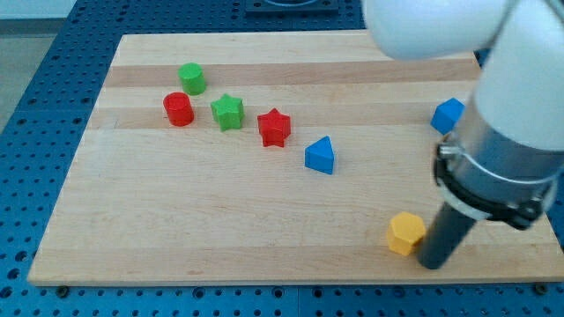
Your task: Slide the hexagon to the bottom left of the heart
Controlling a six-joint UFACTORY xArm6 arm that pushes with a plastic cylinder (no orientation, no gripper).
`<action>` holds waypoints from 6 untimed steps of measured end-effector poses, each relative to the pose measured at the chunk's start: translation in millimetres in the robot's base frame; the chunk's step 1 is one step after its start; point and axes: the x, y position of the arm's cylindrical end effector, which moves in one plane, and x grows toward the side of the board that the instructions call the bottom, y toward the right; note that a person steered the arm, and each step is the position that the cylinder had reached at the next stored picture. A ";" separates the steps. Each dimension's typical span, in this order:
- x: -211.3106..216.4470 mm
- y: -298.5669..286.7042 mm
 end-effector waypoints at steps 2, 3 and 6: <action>-32.4 -34.8; -43.0 0.5; -47.1 14.9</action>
